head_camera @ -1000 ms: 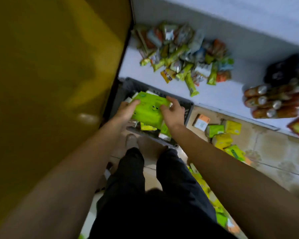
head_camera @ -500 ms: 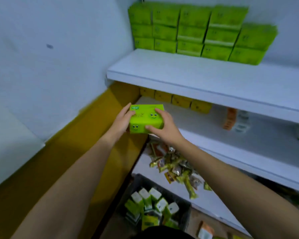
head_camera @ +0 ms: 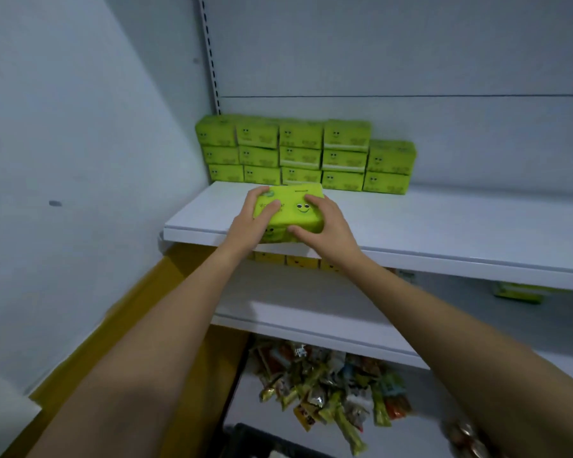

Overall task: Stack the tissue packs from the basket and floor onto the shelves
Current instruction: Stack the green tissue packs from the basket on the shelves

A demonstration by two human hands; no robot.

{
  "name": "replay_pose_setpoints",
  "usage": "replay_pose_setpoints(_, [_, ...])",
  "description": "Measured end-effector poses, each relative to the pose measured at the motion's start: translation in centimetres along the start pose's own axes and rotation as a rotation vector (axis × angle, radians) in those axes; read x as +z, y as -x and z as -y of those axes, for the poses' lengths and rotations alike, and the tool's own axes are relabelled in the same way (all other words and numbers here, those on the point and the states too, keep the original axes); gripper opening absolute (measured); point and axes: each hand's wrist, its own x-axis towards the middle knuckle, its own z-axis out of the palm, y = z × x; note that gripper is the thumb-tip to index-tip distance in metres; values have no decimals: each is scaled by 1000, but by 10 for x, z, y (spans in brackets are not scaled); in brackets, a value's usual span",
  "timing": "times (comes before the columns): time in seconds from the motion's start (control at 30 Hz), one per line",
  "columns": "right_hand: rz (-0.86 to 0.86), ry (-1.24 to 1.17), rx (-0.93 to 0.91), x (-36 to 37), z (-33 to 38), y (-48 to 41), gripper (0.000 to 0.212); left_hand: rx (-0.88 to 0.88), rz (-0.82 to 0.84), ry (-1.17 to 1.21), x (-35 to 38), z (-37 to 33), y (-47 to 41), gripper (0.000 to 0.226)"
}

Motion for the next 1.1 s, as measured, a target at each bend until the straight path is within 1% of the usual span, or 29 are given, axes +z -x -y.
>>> replay_pose_setpoints(0.13, [-132,-1,23,-20,-6,-16,65,37,46,30,22,-20,-33,36])
replay_pose_setpoints(0.3, [-235,15,60,-50,-20,-33,64,111,146,47,49,-36,-63,43])
replay_pose_setpoints(0.37, [-260,11,70,-61,-27,-42,65,137,138,60,62,-45,-74,45])
replay_pose_setpoints(0.5, [-305,18,98,-85,-43,-68,76,159,118,0,88,-62,-104,45])
replay_pose_setpoints(0.57, [-321,21,93,-100,-54,-83,76,196,111,-10,102,-69,-122,45])
replay_pose_setpoints(0.63, [-339,33,77,-117,-69,-99,74,229,110,-33,120,-75,-142,44])
replay_pose_setpoints(0.77, [-409,71,75,-152,-106,-132,61,289,166,-81,161,-87,-178,47])
replay_pose_setpoints(0.9, [-414,-9,108,-171,-133,-163,58,273,155,-167,191,-91,-203,52])
replay_pose_setpoints(1.0, [-383,13,114,-174,-149,-186,56,309,116,-236,205,-82,-225,52])
replay_pose_setpoints(1.1, [-379,26,157,-170,-164,-204,53,343,77,-373,216,-69,-242,47])
